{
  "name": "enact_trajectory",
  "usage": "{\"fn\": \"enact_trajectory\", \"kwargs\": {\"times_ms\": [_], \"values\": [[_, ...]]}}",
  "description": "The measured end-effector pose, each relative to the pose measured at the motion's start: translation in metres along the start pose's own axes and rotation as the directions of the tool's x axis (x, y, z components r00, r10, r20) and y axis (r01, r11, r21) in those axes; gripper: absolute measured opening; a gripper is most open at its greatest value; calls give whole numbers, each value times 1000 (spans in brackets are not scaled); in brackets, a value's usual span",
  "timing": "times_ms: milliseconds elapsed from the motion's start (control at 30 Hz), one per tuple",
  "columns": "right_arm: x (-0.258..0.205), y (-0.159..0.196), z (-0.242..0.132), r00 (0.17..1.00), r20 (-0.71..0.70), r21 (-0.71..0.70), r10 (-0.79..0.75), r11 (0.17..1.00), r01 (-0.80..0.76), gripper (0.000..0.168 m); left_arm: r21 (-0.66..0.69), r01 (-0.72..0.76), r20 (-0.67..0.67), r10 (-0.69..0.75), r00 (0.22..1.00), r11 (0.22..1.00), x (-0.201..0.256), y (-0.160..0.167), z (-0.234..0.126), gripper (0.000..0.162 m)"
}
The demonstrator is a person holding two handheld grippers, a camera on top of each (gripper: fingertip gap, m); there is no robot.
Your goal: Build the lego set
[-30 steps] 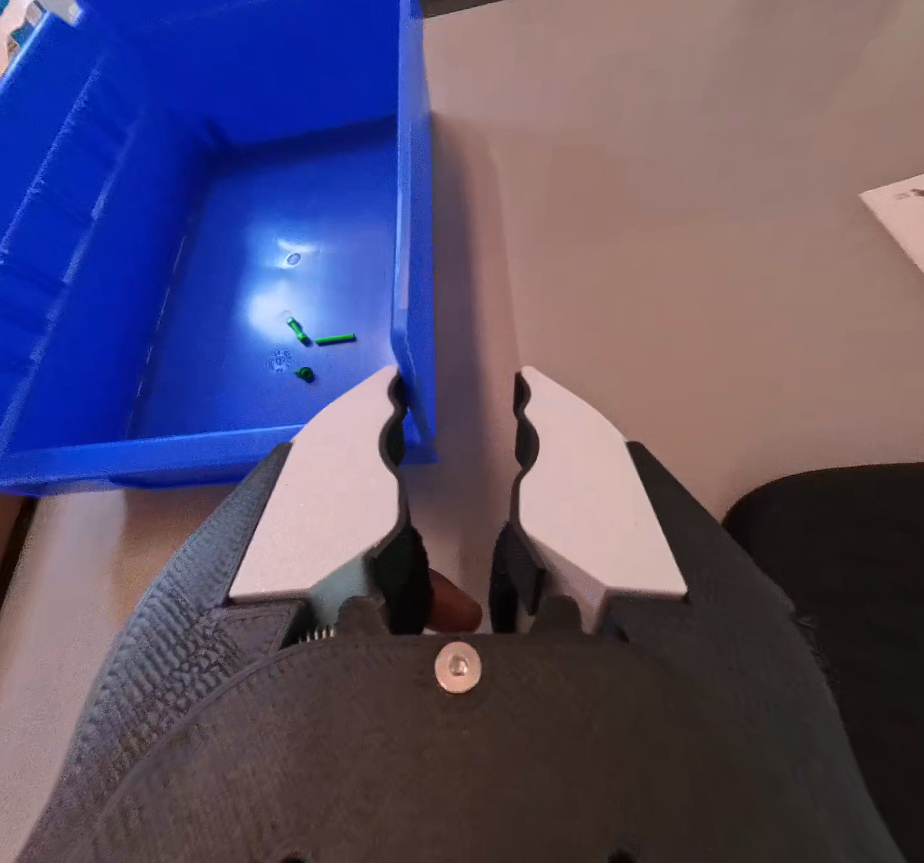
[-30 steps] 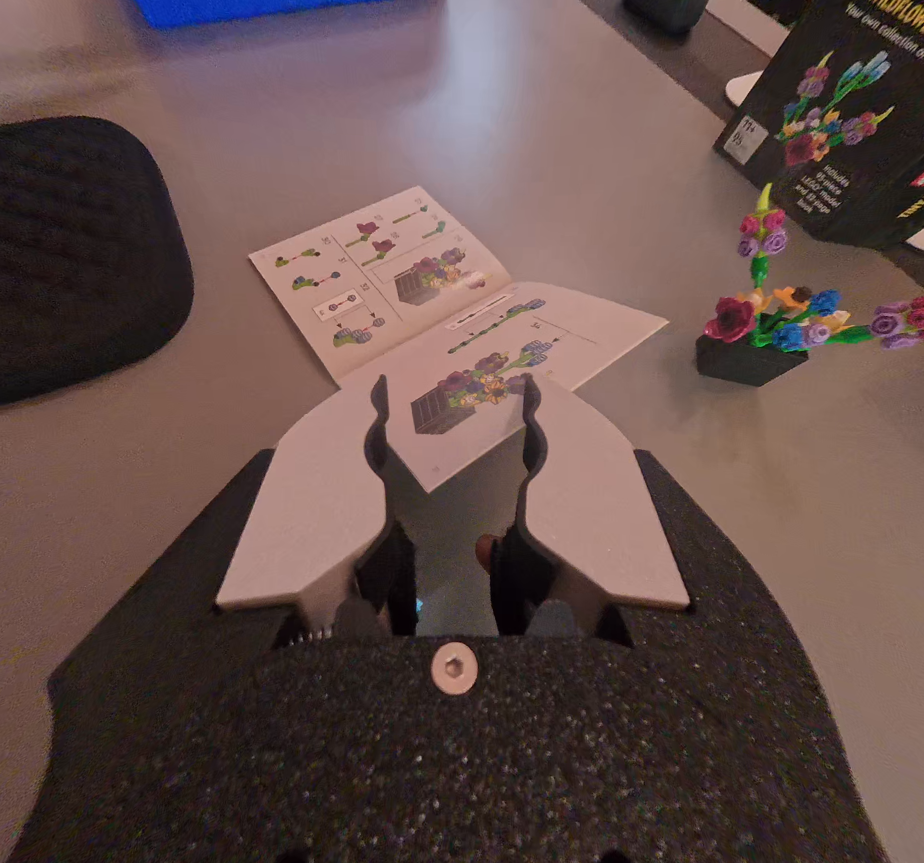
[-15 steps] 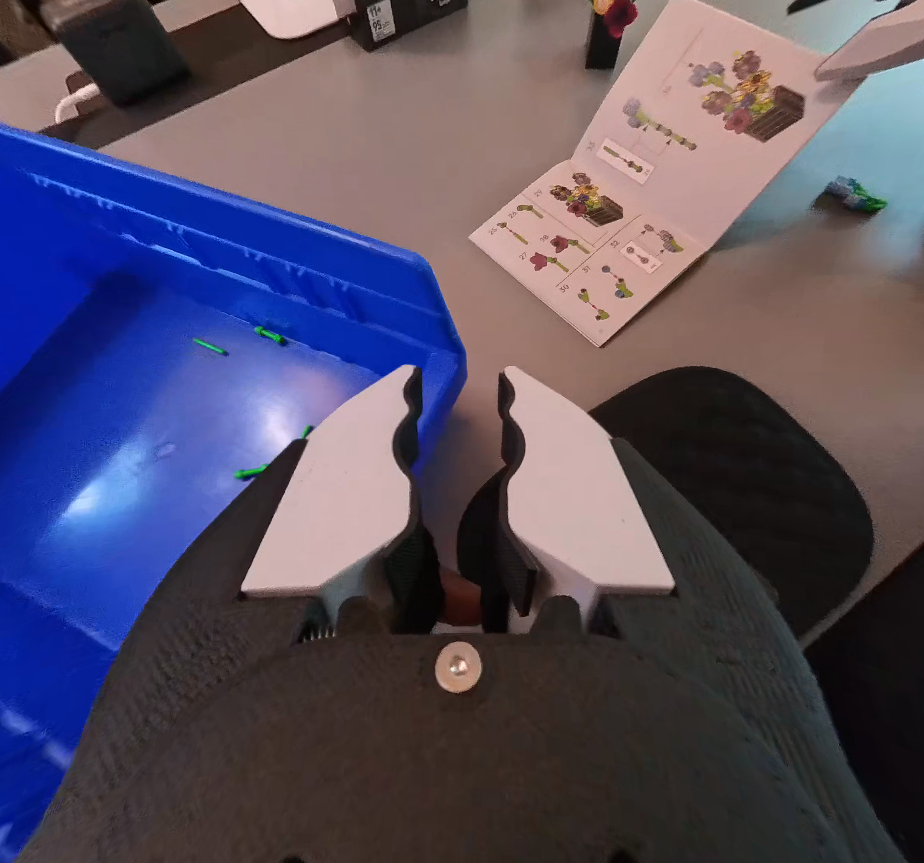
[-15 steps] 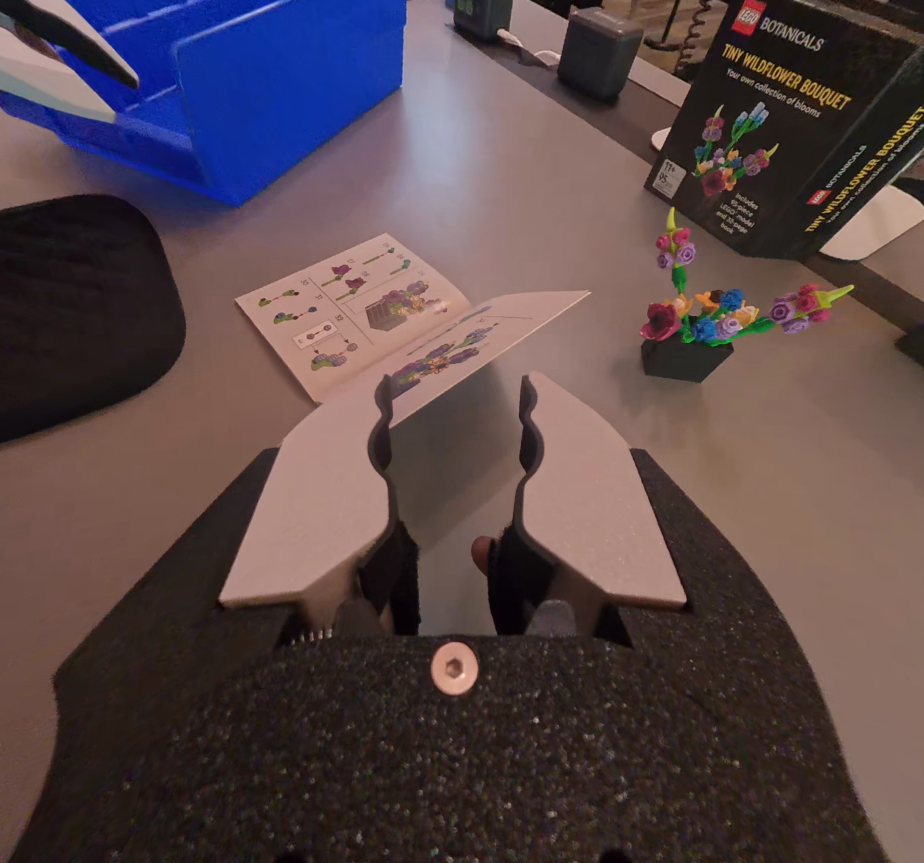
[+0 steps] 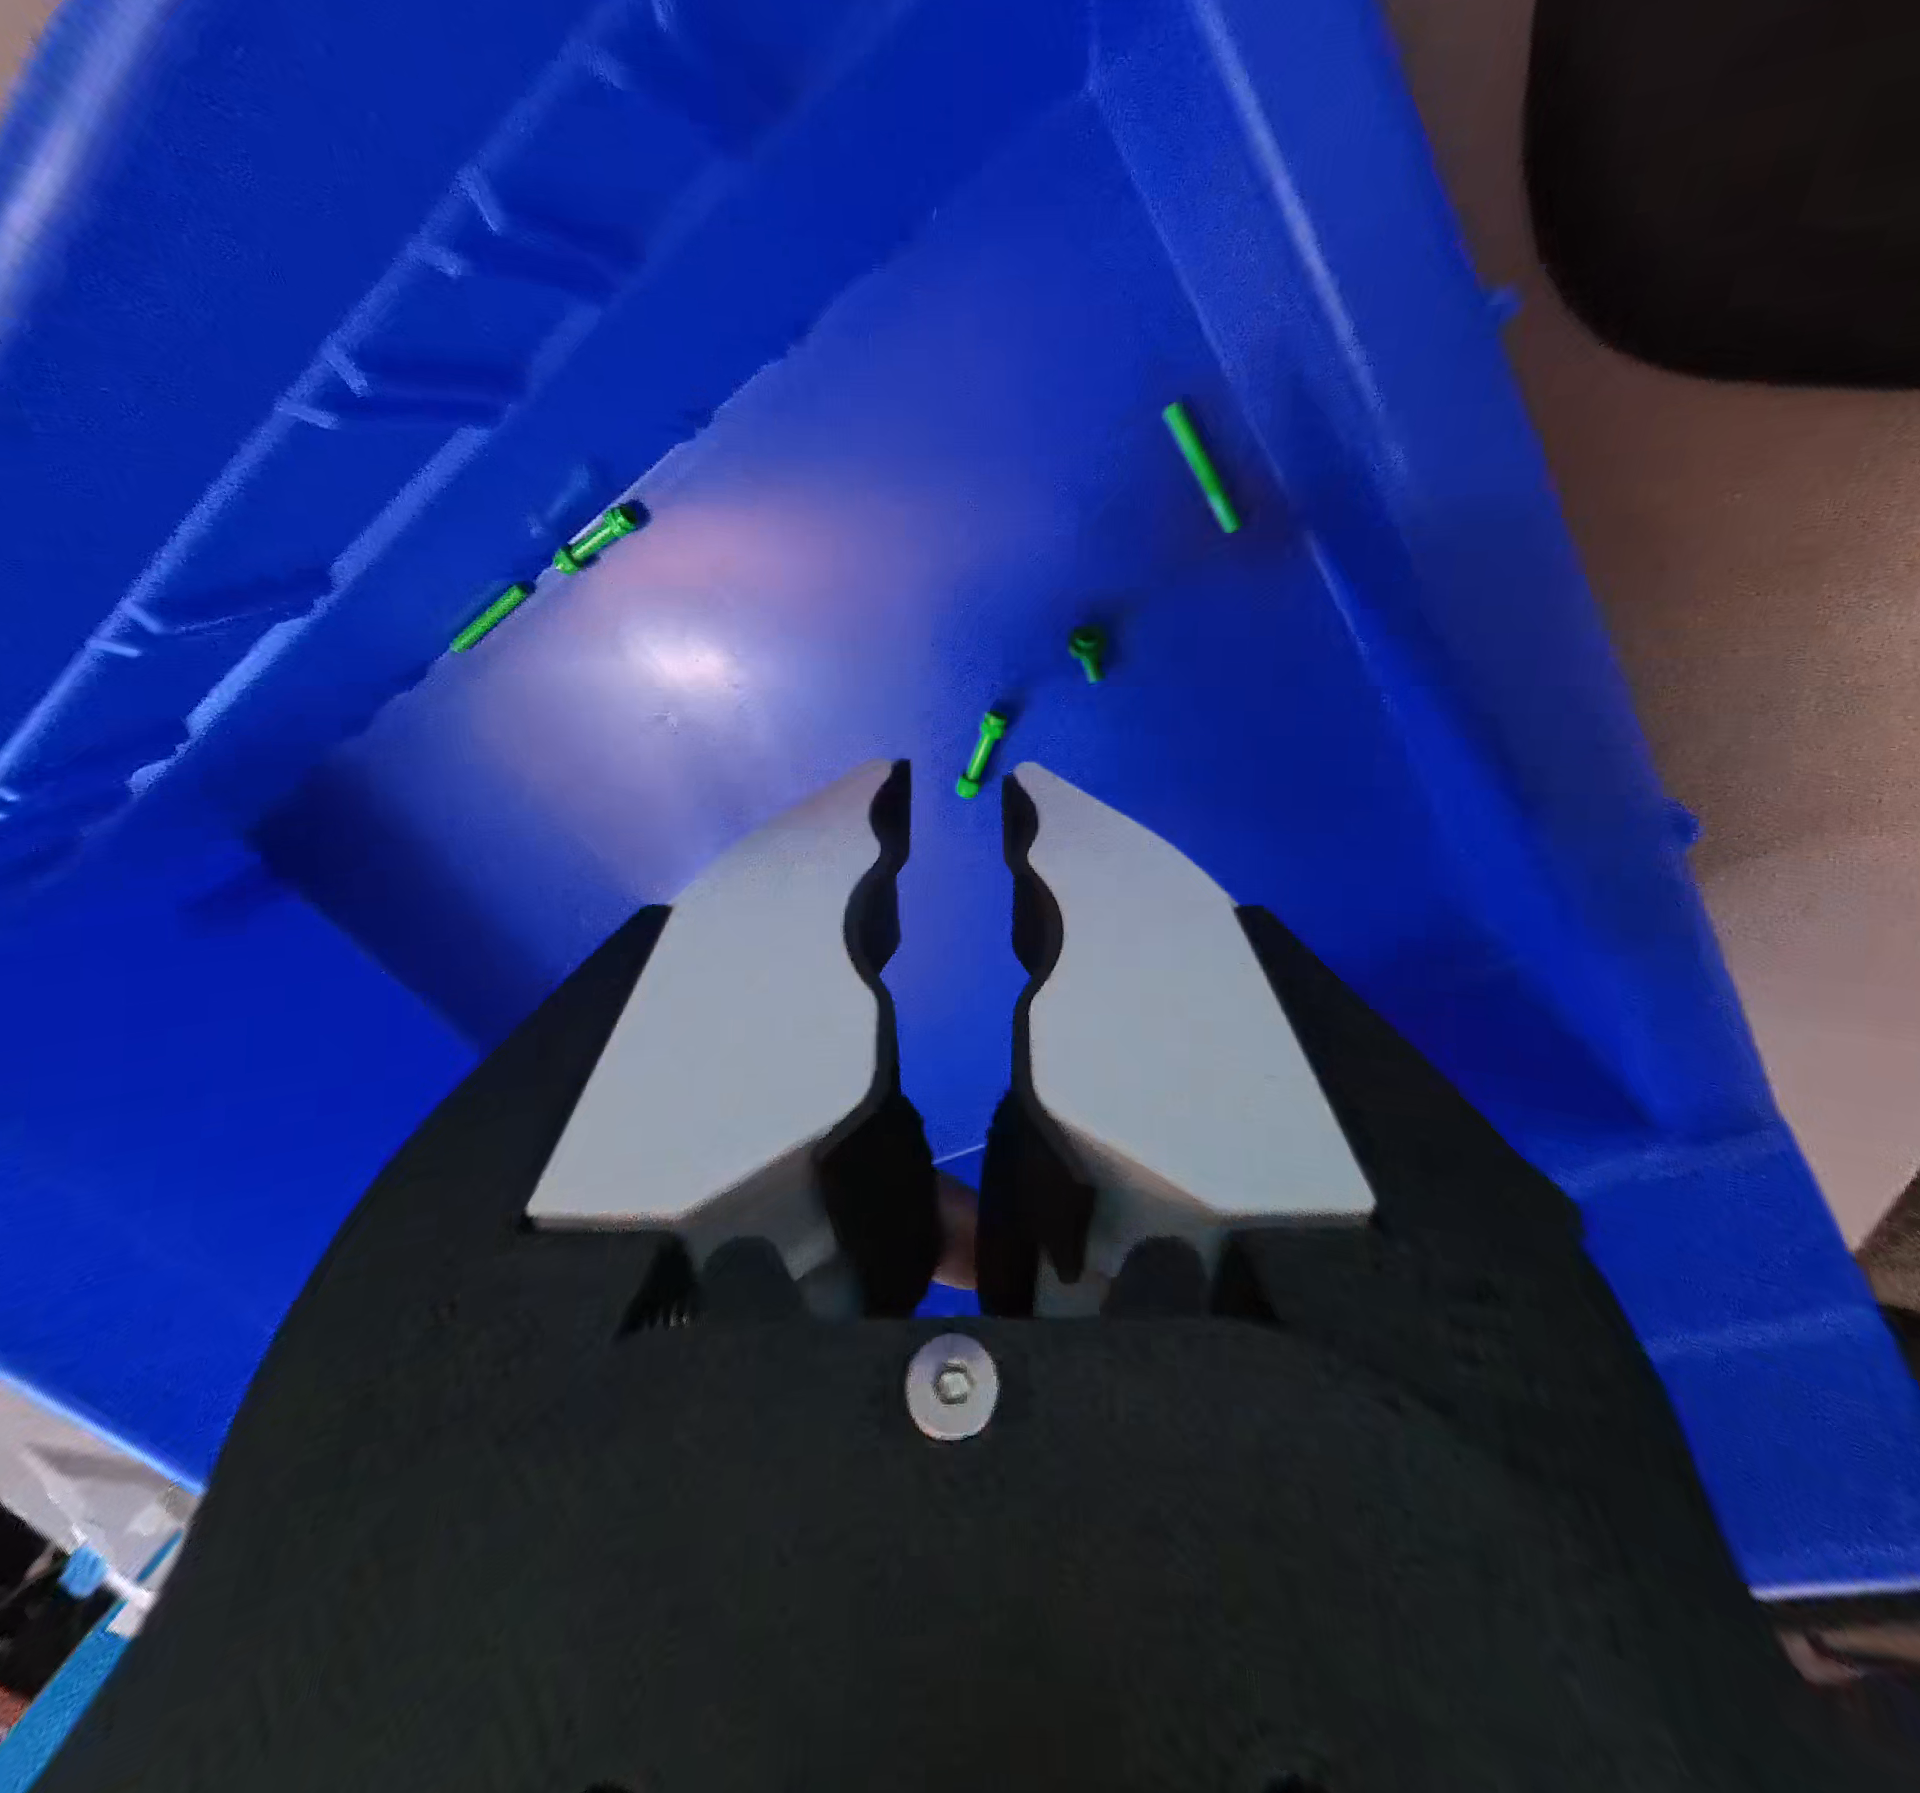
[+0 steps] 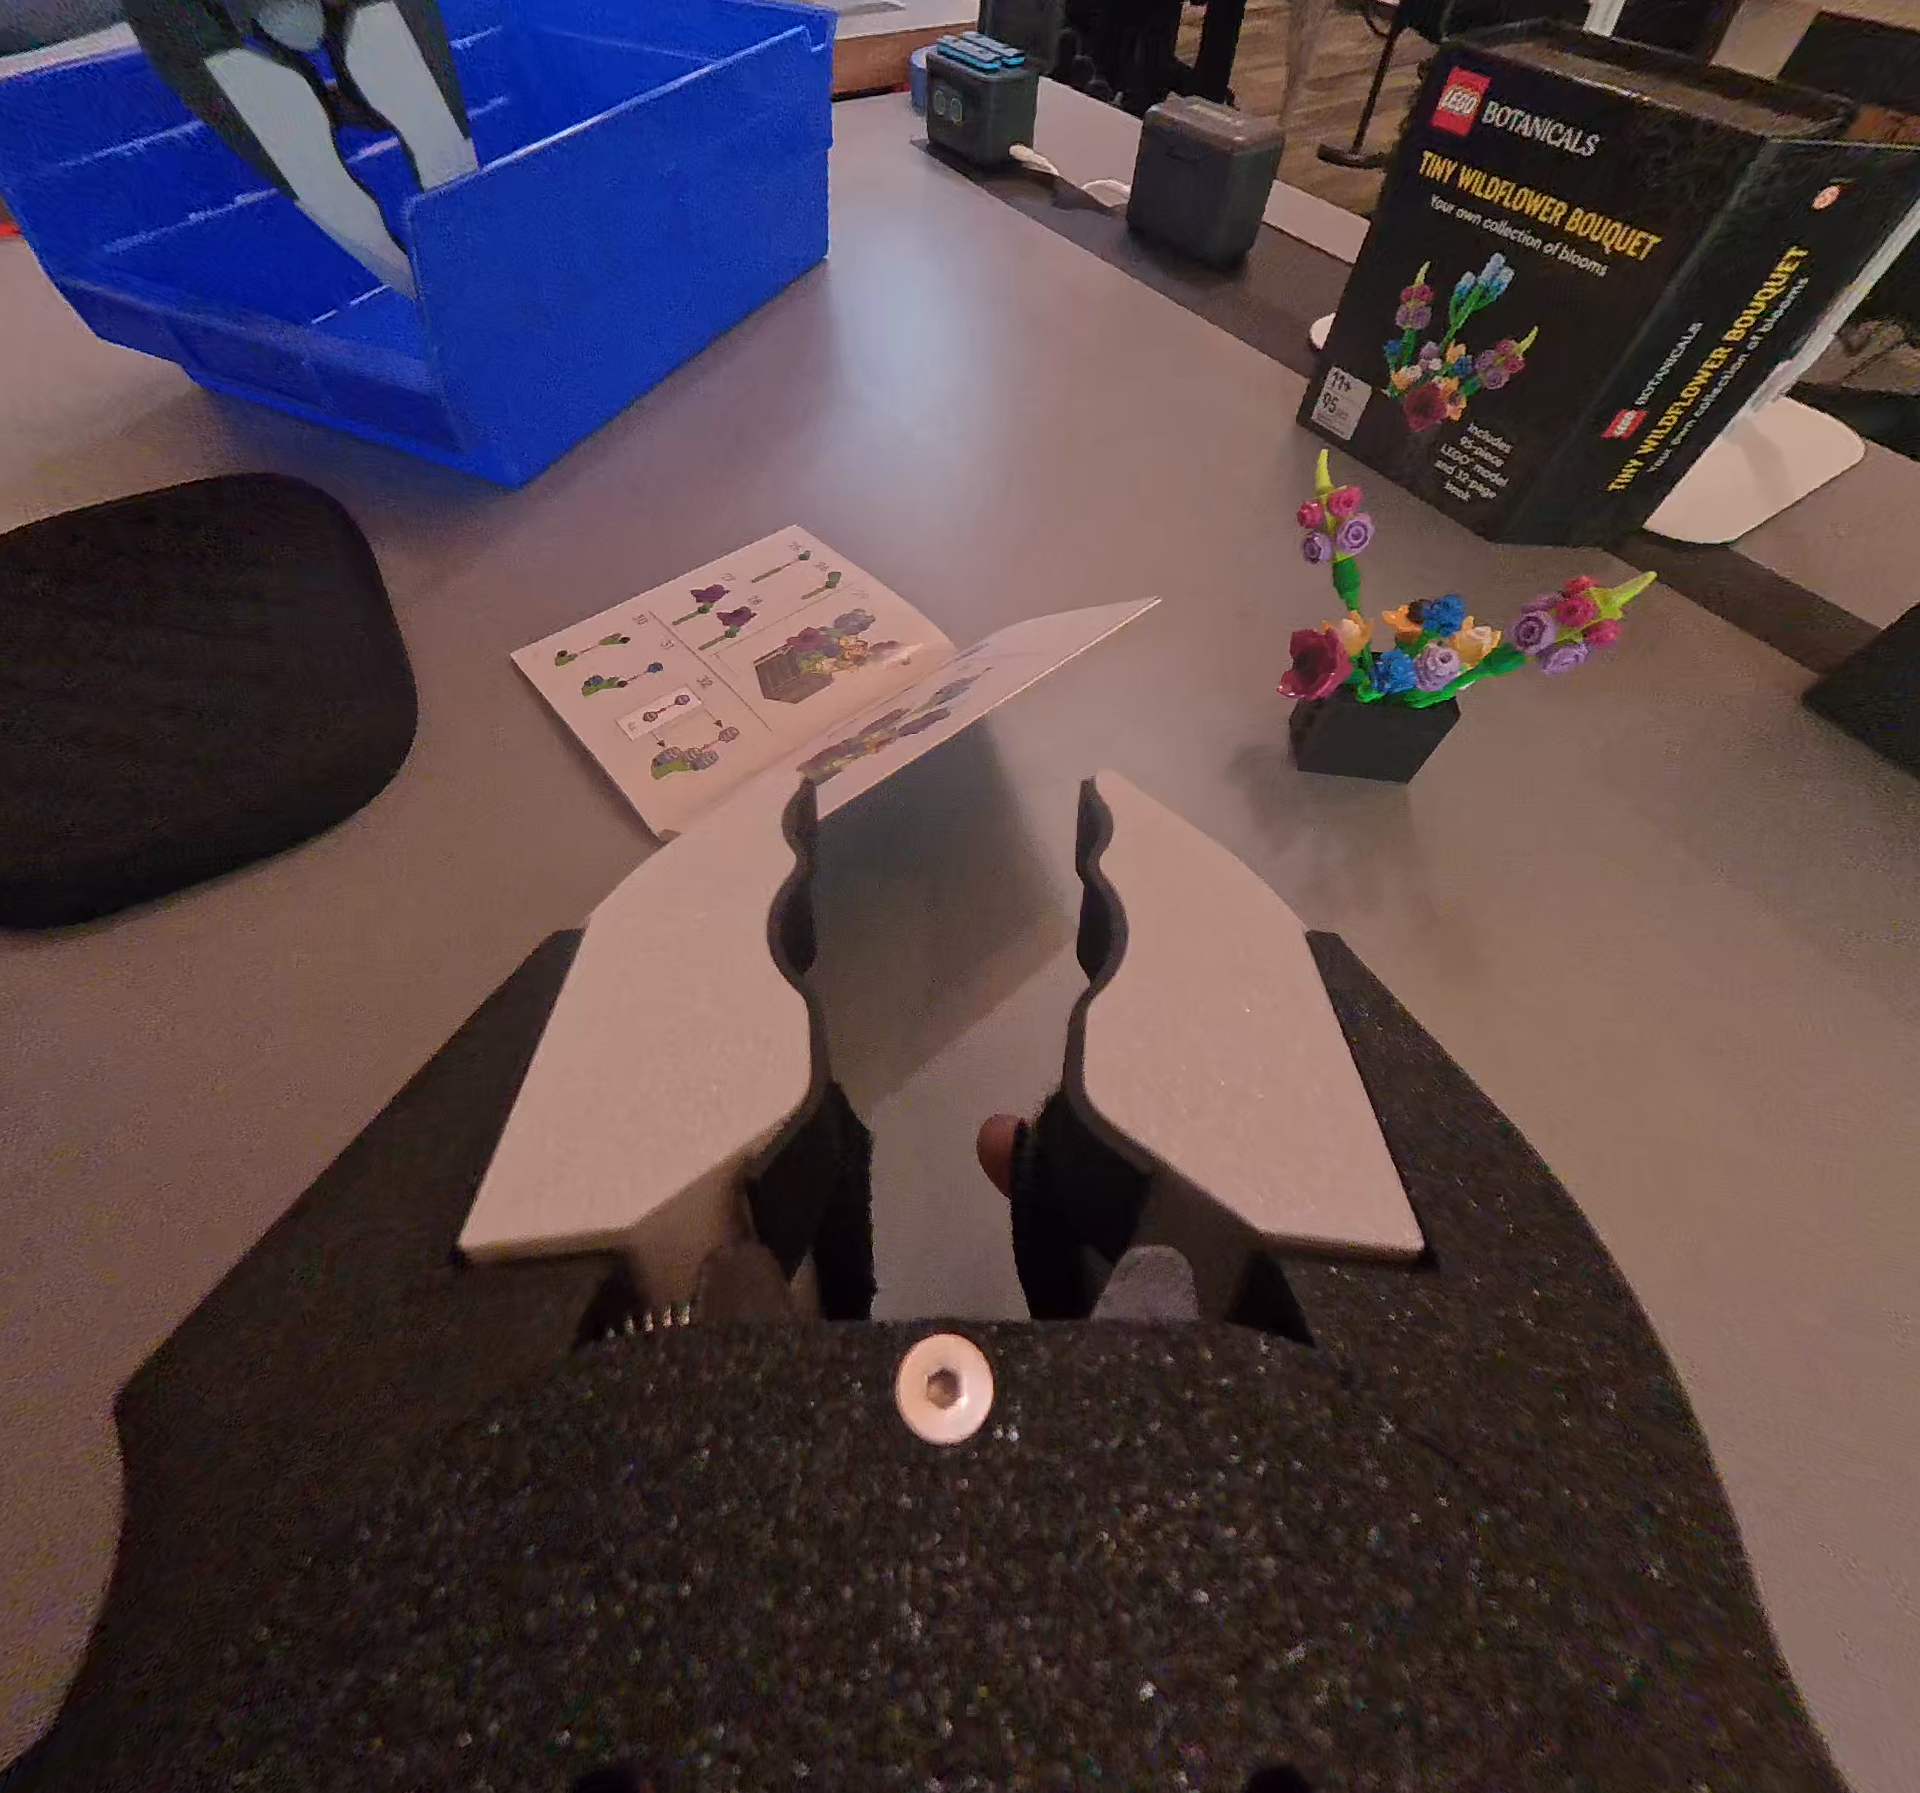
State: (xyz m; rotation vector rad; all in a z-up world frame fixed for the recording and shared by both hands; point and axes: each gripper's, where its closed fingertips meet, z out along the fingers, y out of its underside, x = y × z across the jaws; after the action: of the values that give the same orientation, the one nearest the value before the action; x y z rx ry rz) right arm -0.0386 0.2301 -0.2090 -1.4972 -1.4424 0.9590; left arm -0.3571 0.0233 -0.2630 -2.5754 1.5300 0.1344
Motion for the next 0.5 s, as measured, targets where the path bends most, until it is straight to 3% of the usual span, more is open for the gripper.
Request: {"fn": "enact_trajectory", "kwargs": {"times_ms": [133,367,500], "values": [[7,-1,-4,999,-13,21,31,999,-31,47,-80,-12,-71,7,997,997,1,20,20,14],[8,4,-1,999,-21,-9,28,1000,-28,46,-12,44,-113,-45,993,999,6,16,28,6],[7,6,1,1000,-21,-25,13,1000,-14,46,-73,81,-64,-85,994,994,6,22,27,5]]}}
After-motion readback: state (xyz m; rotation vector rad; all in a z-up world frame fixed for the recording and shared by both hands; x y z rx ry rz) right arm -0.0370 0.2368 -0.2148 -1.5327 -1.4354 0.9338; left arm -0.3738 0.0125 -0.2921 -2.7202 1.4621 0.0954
